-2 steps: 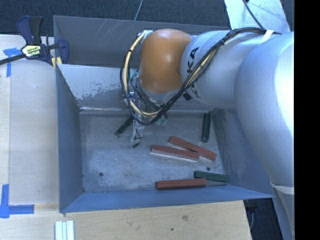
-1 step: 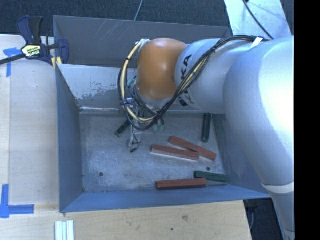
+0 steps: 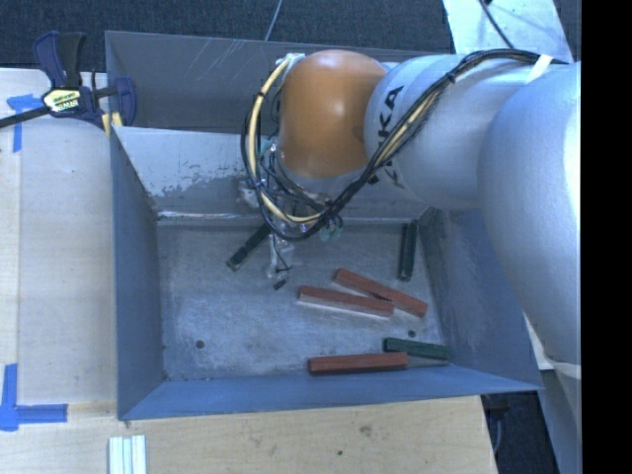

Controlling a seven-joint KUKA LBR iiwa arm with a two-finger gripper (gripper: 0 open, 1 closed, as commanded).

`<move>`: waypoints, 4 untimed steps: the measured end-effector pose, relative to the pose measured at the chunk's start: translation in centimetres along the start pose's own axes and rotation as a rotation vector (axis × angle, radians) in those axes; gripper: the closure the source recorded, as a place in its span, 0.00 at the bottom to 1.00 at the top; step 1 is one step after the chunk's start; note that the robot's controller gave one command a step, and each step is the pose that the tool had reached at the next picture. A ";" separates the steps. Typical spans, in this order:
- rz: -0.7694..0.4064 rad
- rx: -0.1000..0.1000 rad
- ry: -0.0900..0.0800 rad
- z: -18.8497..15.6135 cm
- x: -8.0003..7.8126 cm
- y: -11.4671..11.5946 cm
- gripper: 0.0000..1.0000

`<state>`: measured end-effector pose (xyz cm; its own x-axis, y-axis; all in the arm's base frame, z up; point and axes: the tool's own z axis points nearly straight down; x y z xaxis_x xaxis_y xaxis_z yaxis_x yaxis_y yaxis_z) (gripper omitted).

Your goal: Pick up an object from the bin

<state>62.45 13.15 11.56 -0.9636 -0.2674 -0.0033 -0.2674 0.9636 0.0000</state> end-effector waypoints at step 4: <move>-0.070 -0.001 0.000 4.0 0.2 -0.7 1.00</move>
Offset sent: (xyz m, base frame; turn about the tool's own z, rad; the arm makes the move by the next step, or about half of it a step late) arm -0.0002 -0.0069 -0.0456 -0.0732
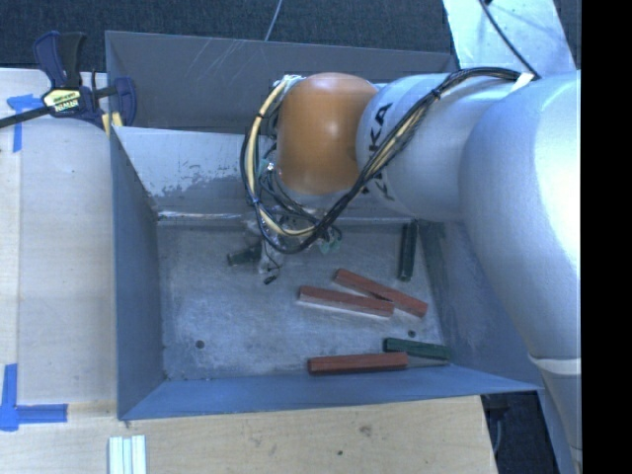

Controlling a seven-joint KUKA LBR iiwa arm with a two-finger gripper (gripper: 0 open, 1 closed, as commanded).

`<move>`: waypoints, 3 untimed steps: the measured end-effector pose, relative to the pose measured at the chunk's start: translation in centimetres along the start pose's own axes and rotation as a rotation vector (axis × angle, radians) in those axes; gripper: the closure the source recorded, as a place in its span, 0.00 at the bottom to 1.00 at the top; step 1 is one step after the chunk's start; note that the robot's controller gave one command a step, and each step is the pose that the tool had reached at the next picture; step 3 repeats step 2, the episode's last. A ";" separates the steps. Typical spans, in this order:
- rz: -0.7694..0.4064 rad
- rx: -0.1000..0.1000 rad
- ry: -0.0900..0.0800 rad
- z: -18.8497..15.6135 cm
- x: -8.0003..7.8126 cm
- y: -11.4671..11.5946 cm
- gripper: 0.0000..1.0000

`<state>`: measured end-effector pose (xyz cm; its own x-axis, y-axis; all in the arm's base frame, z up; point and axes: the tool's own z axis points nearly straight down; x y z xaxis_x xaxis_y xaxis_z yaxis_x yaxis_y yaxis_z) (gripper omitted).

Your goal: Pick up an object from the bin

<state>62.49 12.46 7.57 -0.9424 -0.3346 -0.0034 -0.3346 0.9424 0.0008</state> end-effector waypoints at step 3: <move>0.001 0.002 -0.003 -3.5 -0.2 0.0 1.00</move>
Offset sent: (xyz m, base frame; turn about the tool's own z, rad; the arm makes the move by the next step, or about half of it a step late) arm -0.0001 0.0000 0.0504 0.0000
